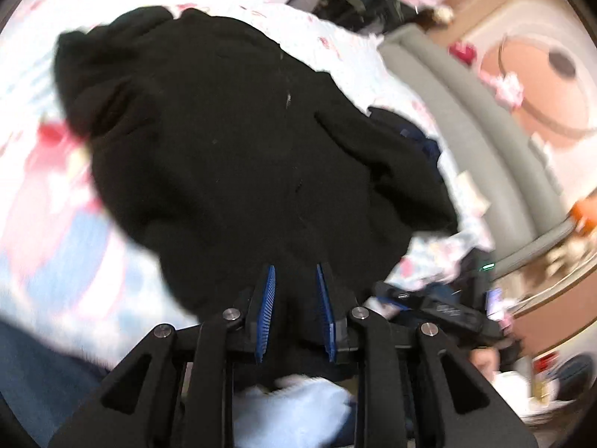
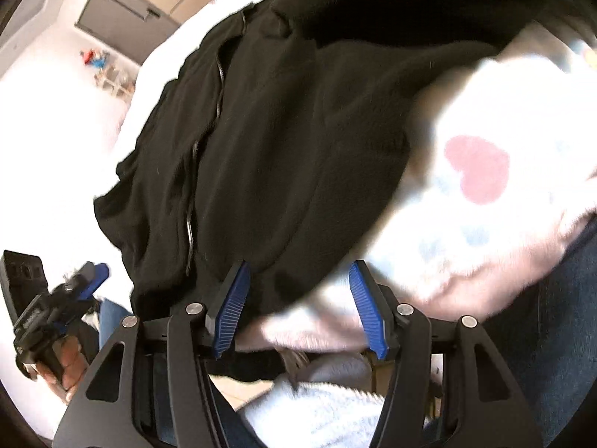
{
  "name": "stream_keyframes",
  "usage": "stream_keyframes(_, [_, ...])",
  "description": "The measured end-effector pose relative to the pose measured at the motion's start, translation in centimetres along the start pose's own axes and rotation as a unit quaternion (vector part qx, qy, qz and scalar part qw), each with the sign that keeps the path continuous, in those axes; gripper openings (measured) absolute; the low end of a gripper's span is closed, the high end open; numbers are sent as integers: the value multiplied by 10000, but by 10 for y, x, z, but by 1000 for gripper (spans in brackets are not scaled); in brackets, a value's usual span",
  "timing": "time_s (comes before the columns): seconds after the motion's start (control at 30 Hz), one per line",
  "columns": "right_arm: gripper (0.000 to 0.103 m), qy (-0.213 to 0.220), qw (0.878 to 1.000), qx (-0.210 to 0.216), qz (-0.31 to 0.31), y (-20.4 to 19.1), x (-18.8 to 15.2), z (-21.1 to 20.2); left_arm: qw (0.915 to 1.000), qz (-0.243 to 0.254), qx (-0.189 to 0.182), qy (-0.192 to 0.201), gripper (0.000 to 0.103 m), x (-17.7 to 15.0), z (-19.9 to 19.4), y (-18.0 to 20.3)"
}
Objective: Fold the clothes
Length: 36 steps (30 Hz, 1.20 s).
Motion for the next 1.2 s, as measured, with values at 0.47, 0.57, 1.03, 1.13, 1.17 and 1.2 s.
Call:
stream_keyframes(0.47, [48,278,9916,103,-1258,-64,11,-28,9951,-838,362,372,35,-31,-26,-59])
stream_keyframes(0.57, [48,92,9839,307,-1760,-100,23,-10,9910,-1002,723,512,45,-12,-38,-84])
stream_keyframes(1.03, [47,-457,9753,-25,-2160,-126,-6,43,9897,-1268,325,586,72,19,-14,-72])
stream_keyframes(1.13, [48,-231,9688,268,-2454,-159,5,35,9913,-1079,462,598,72,25,-16,-69])
stream_keyframes(1.17, [48,-178,9638,285,-2645,-170,8,35,9901,-1151,634,484,70,25,-9,-76])
stream_keyframes(1.2, [48,-208,9617,290,-2719,-177,9,39,9883,-1240,814,367,49,24,-2,-83])
Point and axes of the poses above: each gripper's, at about its wrist camera, not at the fingertips, and z roughly the way its jaws point, y to its right, x to its top, the point moved 2 cm from there along z, roughly the way its jaws point, and after that the axes turned 1 degree about z, right-handed, at the moved point
